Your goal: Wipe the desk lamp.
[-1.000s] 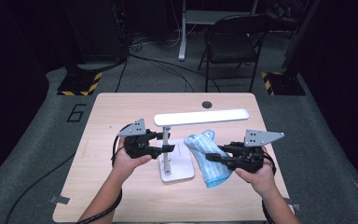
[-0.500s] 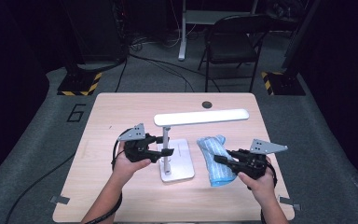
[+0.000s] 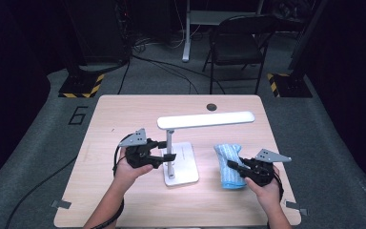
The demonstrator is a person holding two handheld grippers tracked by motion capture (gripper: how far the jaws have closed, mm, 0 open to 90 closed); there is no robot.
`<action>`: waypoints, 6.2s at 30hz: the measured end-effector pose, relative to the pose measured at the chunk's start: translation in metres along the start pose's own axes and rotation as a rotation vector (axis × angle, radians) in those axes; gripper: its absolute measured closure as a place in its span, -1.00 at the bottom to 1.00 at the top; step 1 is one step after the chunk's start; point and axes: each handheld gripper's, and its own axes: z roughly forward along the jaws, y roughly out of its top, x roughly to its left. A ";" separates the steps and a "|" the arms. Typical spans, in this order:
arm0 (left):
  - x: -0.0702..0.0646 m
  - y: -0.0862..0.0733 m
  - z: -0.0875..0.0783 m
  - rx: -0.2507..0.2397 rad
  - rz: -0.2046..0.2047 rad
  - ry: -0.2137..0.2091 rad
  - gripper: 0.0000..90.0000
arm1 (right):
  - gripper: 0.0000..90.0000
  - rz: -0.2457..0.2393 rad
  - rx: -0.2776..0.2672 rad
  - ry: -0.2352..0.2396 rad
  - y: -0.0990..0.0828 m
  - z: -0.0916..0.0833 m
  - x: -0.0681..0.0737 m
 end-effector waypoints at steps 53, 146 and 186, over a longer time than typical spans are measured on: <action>0.001 -0.003 0.003 0.017 -0.004 -0.040 -0.07 | -0.05 0.072 0.148 -0.294 -0.027 0.010 -0.028; -0.028 -0.003 0.046 0.033 -0.002 -0.110 0.02 | 0.10 -0.130 0.211 0.119 -0.025 0.099 0.083; -0.025 0.002 0.064 0.039 0.013 0.006 0.64 | 0.23 0.010 0.178 0.031 -0.026 0.092 0.051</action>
